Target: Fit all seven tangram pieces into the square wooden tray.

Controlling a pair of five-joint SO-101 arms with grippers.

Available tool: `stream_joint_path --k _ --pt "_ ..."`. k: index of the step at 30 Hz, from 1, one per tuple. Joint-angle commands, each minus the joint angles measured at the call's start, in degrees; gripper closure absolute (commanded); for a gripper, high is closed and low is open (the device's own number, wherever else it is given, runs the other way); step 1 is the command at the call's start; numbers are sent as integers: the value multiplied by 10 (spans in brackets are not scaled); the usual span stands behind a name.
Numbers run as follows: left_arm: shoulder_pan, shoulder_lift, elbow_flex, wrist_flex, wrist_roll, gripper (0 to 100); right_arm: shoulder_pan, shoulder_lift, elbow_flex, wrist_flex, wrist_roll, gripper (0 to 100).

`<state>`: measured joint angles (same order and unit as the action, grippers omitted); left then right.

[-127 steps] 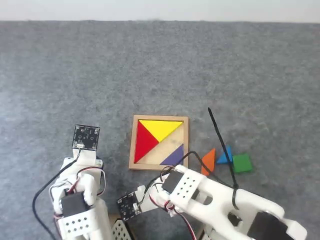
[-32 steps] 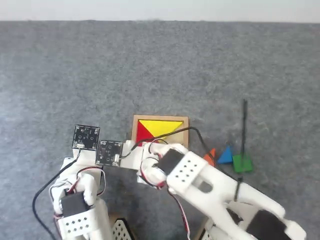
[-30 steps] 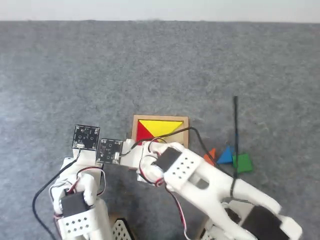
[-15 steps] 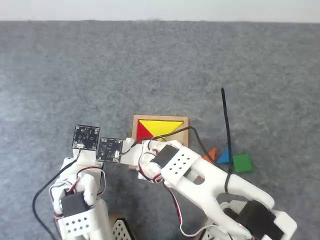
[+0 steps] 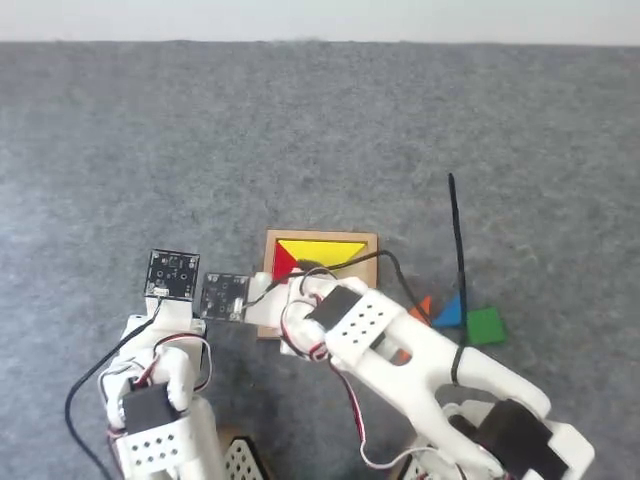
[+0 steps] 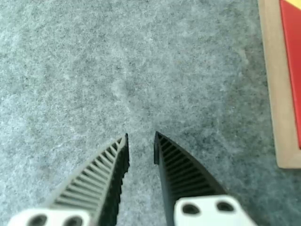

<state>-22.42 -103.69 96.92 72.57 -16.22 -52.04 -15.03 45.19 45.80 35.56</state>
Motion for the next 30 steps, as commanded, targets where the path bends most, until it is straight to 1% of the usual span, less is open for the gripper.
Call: stream_joint_path --k 1,4,5,8,10,13,19,24,30 --pt "2 -6 -5 4 4 913 49 -33 -30 -17 -34 761" --pt "2 -6 -5 4 4 913 77 -33 -30 -36 -81 954" --pt "2 -6 -5 4 4 913 79 -29 -29 -38 -88 998" --pt "2 -6 -5 4 4 913 73 -7 -26 -37 -91 939" --pt "2 -6 -5 4 4 913 61 22 -28 -38 -89 950" --pt "2 -6 -5 4 4 913 40 71 -40 -43 -87 993" --pt "2 -6 -5 4 4 913 5 136 -70 -40 -87 989" --pt "2 -6 -5 4 4 913 5 101 -67 -36 -87 989" --pt "2 -6 -5 4 4 913 29 -4 -61 29 -88 988"
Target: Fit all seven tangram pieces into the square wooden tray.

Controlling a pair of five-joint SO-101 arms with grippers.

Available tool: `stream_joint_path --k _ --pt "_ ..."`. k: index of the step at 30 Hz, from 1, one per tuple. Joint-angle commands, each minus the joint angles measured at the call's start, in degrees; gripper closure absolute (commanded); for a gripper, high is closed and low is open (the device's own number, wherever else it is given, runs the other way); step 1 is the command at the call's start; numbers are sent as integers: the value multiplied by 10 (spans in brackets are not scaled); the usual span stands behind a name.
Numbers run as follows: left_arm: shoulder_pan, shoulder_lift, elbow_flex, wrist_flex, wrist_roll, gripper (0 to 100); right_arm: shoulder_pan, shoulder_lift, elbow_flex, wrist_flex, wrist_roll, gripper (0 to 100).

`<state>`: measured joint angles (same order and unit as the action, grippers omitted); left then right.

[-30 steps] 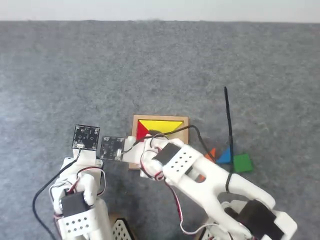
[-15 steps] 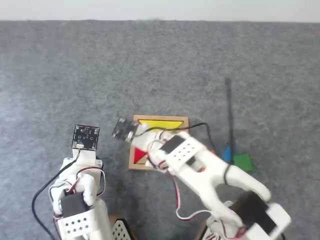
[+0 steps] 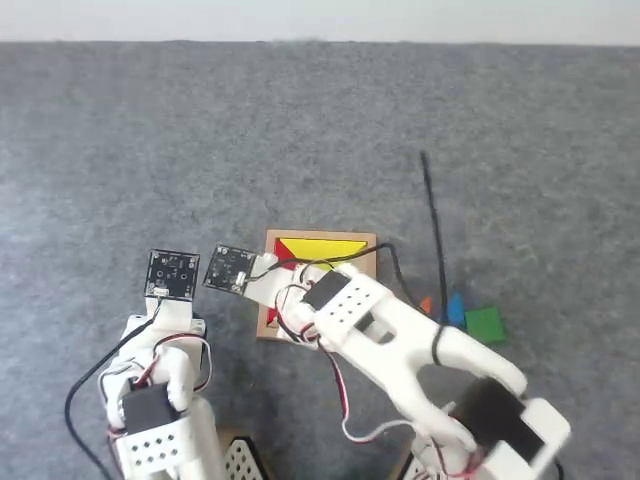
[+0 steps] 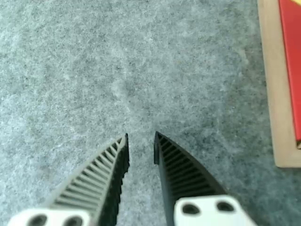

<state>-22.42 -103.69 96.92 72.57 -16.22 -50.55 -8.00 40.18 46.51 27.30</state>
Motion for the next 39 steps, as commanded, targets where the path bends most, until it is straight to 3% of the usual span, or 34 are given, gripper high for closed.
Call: stream_joint_path --k 1,5,10,14,20,24,29,33,39 --pt "2 -6 -5 4 4 913 16 -94 -7 29 -5 988" --pt "2 -6 -5 4 4 913 62 -190 11 62 5 987" --pt "2 -6 -5 4 4 913 214 -293 15 152 37 982" --pt "2 -6 -5 4 4 913 305 -278 24 215 37 903" --pt "2 -6 -5 4 4 913 364 -260 84 228 39 736" --pt "2 -6 -5 4 4 913 366 -260 116 226 46 702" --pt "2 -6 -5 4 4 913 375 -260 168 225 182 702" --pt "2 -6 -5 4 4 913 464 -260 178 195 355 702" --pt "2 -6 -5 4 4 913 559 -255 177 161 484 702"
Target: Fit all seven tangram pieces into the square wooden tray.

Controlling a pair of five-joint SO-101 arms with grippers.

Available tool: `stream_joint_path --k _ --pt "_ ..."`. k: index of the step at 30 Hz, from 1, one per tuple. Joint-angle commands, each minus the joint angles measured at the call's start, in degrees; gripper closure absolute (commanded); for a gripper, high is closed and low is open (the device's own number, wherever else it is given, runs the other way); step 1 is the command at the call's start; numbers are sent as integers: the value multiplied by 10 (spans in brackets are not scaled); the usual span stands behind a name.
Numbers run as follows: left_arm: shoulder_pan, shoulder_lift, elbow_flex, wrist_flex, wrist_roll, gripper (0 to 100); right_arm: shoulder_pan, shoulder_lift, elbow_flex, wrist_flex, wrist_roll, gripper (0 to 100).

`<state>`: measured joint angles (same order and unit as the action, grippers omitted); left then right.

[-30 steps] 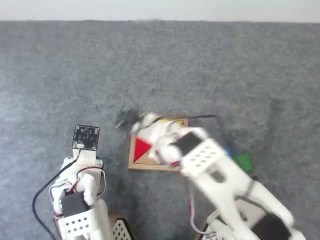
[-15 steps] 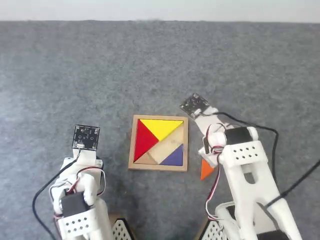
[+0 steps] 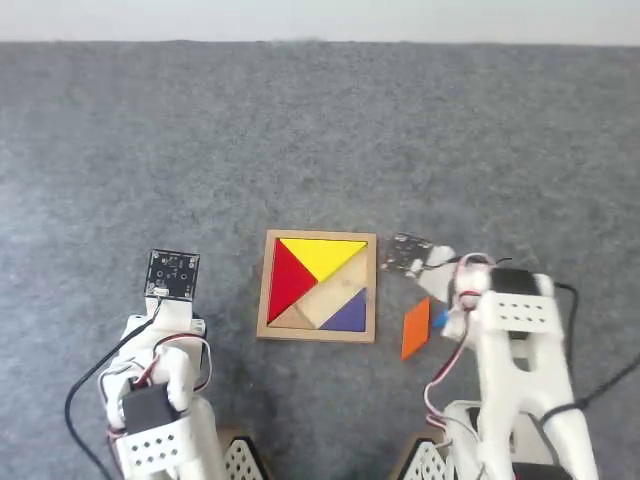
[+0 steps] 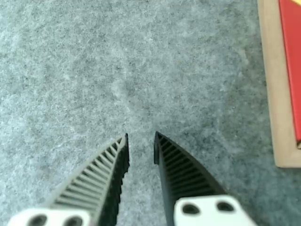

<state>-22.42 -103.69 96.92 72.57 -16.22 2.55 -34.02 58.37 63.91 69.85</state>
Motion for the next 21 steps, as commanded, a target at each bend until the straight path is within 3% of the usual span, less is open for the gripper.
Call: stream_joint_path --k 1,10,16,21 --pt "2 -6 -5 4 4 913 28 7 -3 -13 69 702" --pt "2 -6 -5 4 4 913 7 7 26 -12 76 702" --pt "2 -6 -5 4 4 913 59 7 40 -12 209 702" --pt "2 -6 -5 4 4 913 68 10 40 -13 256 701"
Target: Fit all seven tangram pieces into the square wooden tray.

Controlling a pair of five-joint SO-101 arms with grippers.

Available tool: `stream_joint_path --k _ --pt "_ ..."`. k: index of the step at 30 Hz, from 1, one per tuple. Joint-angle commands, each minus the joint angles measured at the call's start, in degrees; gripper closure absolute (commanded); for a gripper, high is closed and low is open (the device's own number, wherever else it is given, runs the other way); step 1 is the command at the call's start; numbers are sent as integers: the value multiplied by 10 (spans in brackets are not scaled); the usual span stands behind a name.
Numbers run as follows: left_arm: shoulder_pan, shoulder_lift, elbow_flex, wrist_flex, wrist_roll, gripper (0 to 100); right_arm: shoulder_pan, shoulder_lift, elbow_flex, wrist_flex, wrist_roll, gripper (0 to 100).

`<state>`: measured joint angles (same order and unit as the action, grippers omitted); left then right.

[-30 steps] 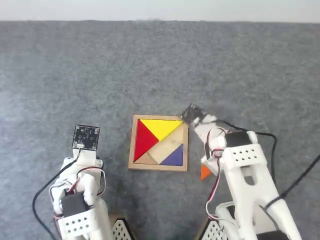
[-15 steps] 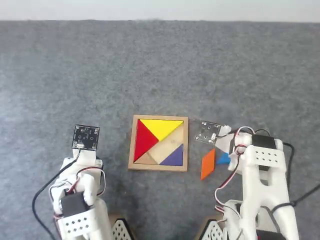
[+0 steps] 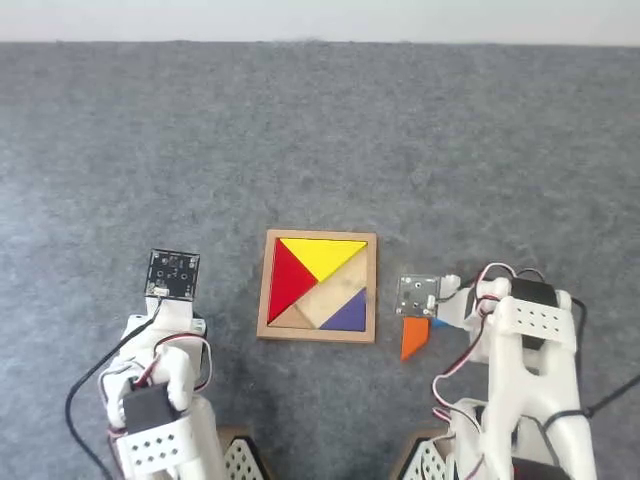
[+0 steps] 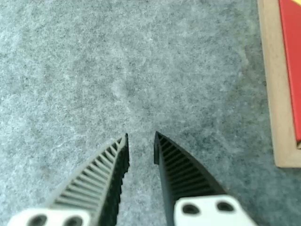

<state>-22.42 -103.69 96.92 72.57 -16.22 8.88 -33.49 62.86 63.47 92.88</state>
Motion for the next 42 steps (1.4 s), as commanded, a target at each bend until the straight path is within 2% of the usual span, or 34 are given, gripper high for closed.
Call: stream_joint_path --k 1,8,13,17,21,23,26,33,37,42 --pt "2 -6 -5 4 4 913 4 13 -5 -8 25 701" --pt "2 -6 -5 4 4 913 15 135 -47 -61 46 700" --pt "2 -6 -5 4 4 913 16 226 -107 -58 43 702" --pt "2 -6 -5 4 4 913 18 232 -121 -42 43 706" --pt "2 -6 -5 4 4 913 18 213 -121 -39 37 816" --pt "2 -6 -5 4 4 913 18 199 -121 -44 11 876" --pt "2 -6 -5 4 4 913 17 175 -123 -44 -6 928" --pt "2 -6 -5 4 4 913 17 67 -121 -35 -81 932" --pt "2 -6 -5 4 4 913 6 -15 -123 22 -88 929" --pt "2 -6 -5 4 4 913 -111 -95 -123 54 -196 929"
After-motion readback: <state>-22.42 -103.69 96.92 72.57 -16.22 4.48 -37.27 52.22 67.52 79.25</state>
